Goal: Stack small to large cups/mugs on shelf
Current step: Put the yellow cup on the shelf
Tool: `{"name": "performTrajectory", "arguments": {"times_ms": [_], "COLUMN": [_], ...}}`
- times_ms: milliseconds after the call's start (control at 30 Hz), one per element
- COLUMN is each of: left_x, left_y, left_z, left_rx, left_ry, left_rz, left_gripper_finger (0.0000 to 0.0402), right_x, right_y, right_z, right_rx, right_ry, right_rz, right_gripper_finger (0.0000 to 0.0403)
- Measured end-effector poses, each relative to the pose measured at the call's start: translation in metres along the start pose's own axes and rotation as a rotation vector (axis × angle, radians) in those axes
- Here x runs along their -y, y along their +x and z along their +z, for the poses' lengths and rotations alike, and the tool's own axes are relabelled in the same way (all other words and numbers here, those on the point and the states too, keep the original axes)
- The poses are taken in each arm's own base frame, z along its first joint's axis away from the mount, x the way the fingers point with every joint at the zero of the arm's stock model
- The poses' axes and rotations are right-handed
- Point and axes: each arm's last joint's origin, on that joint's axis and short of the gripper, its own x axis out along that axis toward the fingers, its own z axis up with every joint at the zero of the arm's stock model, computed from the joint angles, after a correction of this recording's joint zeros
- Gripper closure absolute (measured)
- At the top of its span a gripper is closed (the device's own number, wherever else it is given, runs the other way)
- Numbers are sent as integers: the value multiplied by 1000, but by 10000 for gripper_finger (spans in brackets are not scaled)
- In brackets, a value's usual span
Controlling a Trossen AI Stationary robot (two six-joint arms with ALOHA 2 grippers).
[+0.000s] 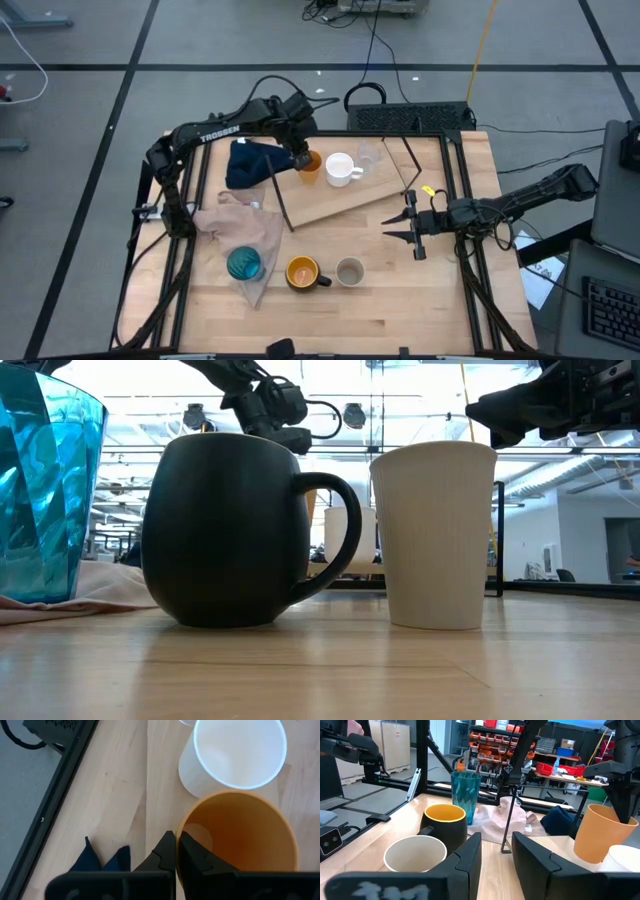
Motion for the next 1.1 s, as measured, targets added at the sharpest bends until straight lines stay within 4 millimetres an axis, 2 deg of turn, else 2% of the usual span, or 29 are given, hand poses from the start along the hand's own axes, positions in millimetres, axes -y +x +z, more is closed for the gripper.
{"name": "performTrajectory", "arguments": {"times_ms": [200, 467, 700, 1100], "left_x": [0, -3, -5, -4], "left_y": [2, 17, 18, 18], "left_z": [0, -10, -10, -11], "left_rx": [9, -18, -9, -11], "left_ry": [1, -11, -10, -41], "left_rz": [7, 20, 13, -2], "left_gripper_finger": [398, 396, 398, 367], "right_x": [0, 0, 0, 0], "right_y": [0, 0, 0, 0], "right_z": [0, 0, 0, 0], "right_rx": [-5, -5, -4, -4], "right_ry": [14, 2, -2, -4], "right_rz": [1, 1, 0, 0], "right_gripper_finger": [303, 303, 303, 303]}}
